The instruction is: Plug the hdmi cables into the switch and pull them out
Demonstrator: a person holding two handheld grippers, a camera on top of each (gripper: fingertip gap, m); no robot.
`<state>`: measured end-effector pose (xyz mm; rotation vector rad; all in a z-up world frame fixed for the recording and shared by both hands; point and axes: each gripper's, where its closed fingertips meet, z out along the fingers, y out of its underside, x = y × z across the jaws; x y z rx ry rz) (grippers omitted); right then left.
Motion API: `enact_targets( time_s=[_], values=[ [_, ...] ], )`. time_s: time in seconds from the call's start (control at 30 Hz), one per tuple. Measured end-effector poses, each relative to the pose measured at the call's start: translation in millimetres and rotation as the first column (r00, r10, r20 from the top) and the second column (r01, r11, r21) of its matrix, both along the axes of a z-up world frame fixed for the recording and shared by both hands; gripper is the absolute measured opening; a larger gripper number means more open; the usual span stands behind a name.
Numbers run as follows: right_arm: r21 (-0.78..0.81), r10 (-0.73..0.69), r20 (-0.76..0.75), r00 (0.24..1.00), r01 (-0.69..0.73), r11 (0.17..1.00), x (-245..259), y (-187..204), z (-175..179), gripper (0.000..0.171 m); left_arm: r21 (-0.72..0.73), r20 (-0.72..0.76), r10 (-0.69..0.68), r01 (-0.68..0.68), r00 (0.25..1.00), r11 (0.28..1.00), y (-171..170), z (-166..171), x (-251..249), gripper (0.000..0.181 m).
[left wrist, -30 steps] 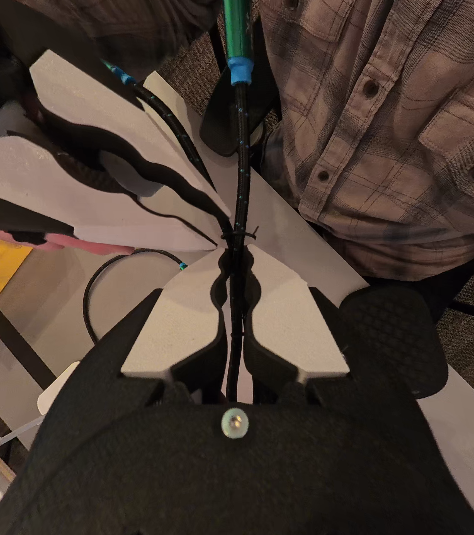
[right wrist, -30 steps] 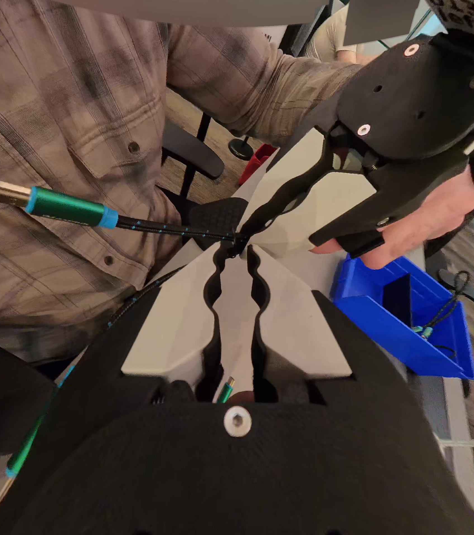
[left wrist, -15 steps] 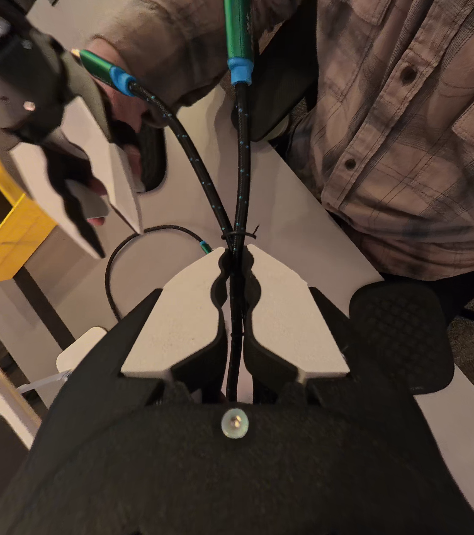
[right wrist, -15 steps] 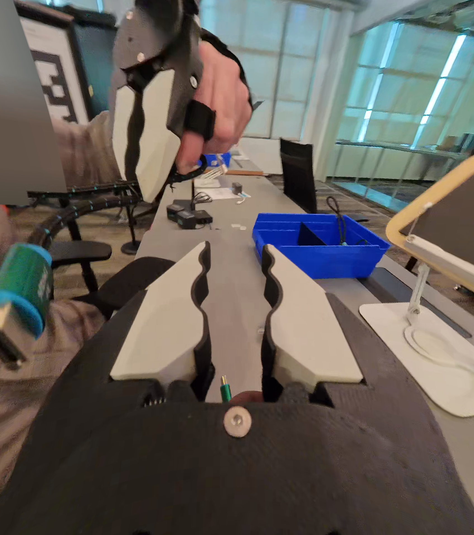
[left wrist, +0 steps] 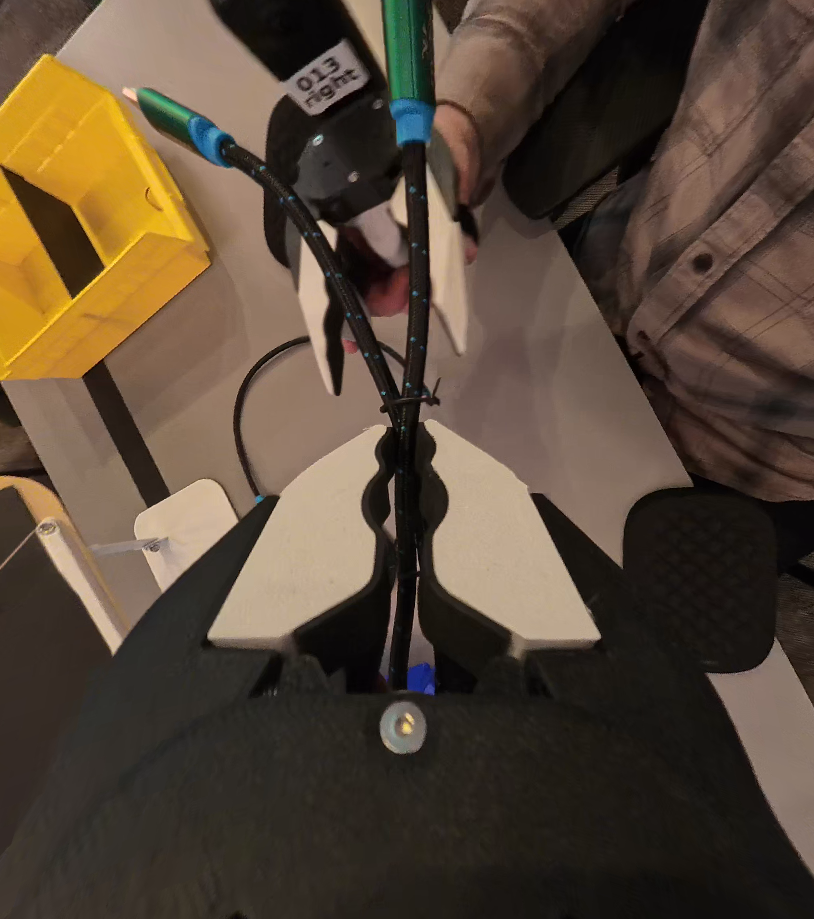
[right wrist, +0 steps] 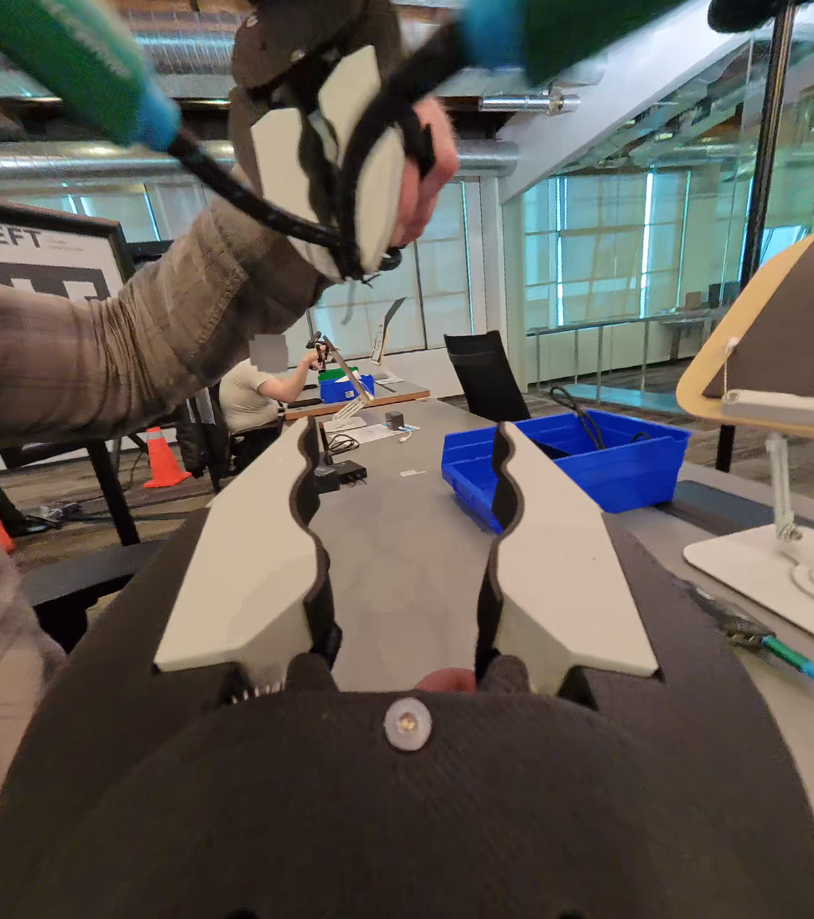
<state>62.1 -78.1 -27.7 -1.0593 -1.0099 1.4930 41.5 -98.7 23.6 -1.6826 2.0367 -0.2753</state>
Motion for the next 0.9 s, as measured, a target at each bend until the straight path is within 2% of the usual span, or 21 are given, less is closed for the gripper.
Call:
enact_targets(
  time_s=[0.1, 0.23, 0.33, 0.43, 0.67, 0.8, 0.9],
  values=[
    [0.019, -0.042, -0.059, 0.997, 0.043, 0.999, -2, 0, 20, 0.060, 0.007, -0.006, 0.041, -0.041, 0.999, 0.999, 13, 2, -1, 0.007],
    [0.032, -0.109, -0.070, 0.992, 0.112, 0.993, -12, 7, 39, 0.060, 0.027, -0.015, 0.087, -0.087, 0.996, 0.996, 30, 0, -5, 0.007],
    [-0.024, -0.078, -0.106, 0.991, 0.076, 0.997, -18, 9, 48, 0.054, 0.033, -0.024, 0.106, -0.105, 0.994, 0.994, 39, -5, -5, 0.007],
    [-0.053, -0.095, -0.120, 0.988, 0.089, 0.995, -22, 18, 50, 0.046, 0.031, -0.032, 0.112, -0.111, 0.993, 0.993, 45, -10, -4, 0.007],
    [0.016, -0.161, -0.072, 0.984, 0.163, 0.987, -29, 26, 48, 0.033, 0.026, -0.030, 0.113, -0.112, 0.993, 0.993, 53, -13, -1, 0.007],
    [0.020, -0.185, -0.081, 0.979, 0.187, 0.982, -27, 31, 46, 0.019, 0.022, -0.032, 0.111, -0.110, 0.993, 0.994, 54, -15, 0, 0.007],
    [0.017, -0.184, -0.082, 0.979, 0.186, 0.982, -26, 33, 45, 0.016, 0.018, -0.030, 0.112, -0.111, 0.993, 0.994, 55, -16, 1, 0.007]
  ],
)
